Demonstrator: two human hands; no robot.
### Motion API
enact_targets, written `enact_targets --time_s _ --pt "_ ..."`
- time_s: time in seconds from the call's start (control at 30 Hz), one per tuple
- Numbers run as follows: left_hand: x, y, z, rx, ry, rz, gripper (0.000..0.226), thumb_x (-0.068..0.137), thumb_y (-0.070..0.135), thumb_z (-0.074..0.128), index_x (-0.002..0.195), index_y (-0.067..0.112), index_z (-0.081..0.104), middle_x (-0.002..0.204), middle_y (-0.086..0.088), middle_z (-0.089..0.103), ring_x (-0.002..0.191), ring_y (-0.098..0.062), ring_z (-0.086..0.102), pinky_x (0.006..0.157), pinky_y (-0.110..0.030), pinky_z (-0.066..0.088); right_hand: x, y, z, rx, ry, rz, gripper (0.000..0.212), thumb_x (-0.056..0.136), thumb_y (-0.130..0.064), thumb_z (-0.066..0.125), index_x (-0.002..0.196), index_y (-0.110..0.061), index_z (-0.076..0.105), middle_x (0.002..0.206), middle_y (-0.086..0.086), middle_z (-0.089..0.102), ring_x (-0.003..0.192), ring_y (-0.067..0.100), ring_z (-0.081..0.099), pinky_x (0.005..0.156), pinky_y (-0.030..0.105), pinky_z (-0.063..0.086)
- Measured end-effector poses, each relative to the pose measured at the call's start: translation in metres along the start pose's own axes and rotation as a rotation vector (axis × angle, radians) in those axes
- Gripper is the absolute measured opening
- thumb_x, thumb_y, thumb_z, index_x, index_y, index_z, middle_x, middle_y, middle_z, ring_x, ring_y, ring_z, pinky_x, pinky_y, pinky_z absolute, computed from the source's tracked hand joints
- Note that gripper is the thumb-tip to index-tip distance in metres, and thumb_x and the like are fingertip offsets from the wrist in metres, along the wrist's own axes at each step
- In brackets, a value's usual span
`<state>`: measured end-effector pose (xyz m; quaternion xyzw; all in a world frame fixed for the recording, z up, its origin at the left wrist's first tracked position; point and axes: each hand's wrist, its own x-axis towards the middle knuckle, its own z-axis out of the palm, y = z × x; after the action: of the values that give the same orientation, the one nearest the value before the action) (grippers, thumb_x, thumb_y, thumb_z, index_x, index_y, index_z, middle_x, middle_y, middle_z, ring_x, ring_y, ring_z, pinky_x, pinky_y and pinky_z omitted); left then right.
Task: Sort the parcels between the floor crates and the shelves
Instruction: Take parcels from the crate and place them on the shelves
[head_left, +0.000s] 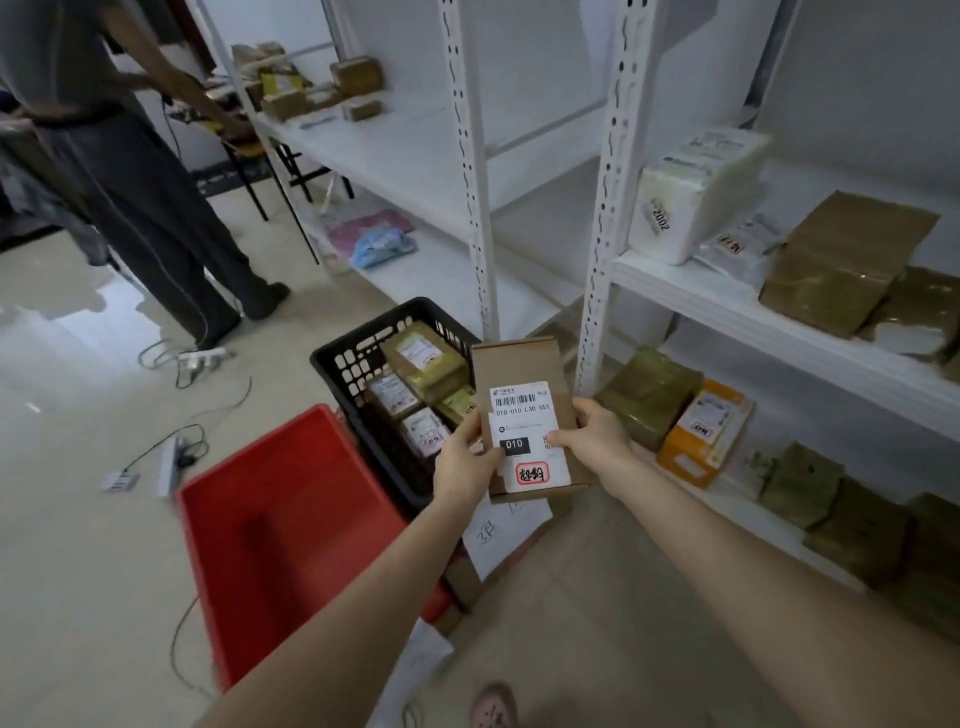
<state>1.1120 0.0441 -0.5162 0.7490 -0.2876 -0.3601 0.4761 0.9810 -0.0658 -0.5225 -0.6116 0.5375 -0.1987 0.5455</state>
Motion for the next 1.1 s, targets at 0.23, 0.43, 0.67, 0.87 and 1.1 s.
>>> enact_targets --time_s 0.23,0.43,0.67,0.87,1.1 --pt "0.072 -0.039 -0.034 -0.042 0.09 -0.126 0.051 0.086 0.003 0.058 0.13 0.03 0.053 0.12 0.006 0.065 0.102 -0.015 0.065 0.083 -0.042 0.057 0.084 -0.004 0.074 -0.125 -0.113 0.047 0.069 0.079 -0.01 0.072 0.141 -0.017 0.042 0.123 0.006 0.063 0.078 0.012 0.065 0.069 0.032 0.056" --pt "0.172 -0.063 -0.062 -0.074 0.138 -0.254 0.053 0.089 0.01 0.06 0.137 0.027 0.046 0.122 0.004 0.063 0.096 -0.013 0.065 0.077 -0.033 0.058 0.179 -0.028 0.137 -0.245 -0.209 0.095 0.058 0.083 -0.015 0.069 0.136 -0.019 0.047 0.116 0.003 0.066 0.073 0.008 0.064 0.059 0.027 0.053" --pt "0.242 -0.1 -0.076 0.001 0.182 -0.455 0.049 0.091 0.015 0.055 0.138 0.022 0.044 0.103 0.01 0.06 0.074 -0.002 0.061 0.057 -0.021 0.05 0.25 -0.007 0.197 -0.294 -0.311 0.192 0.05 0.084 -0.01 0.067 0.132 -0.015 0.053 0.123 0.006 0.063 0.068 0.002 0.056 0.061 0.021 0.05" --pt "0.289 -0.116 -0.091 0.015 0.344 -0.525 0.045 0.09 0.01 0.053 0.134 0.017 0.044 0.104 0.005 0.061 0.079 -0.014 0.064 0.072 -0.038 0.057 0.304 -0.01 0.251 -0.248 -0.425 0.147 0.053 0.081 -0.008 0.067 0.131 -0.017 0.054 0.113 -0.002 0.065 0.078 0.006 0.061 0.058 0.016 0.048" --pt "0.297 -0.137 -0.08 0.041 0.449 -0.658 0.043 0.087 0.013 0.056 0.129 0.014 0.045 0.119 -0.004 0.06 0.096 -0.023 0.064 0.08 -0.042 0.055 0.329 0.018 0.27 -0.36 -0.525 0.19 0.038 0.076 -0.016 0.072 0.111 -0.019 0.057 0.11 0.002 0.065 0.093 0.017 0.062 0.084 0.035 0.052"
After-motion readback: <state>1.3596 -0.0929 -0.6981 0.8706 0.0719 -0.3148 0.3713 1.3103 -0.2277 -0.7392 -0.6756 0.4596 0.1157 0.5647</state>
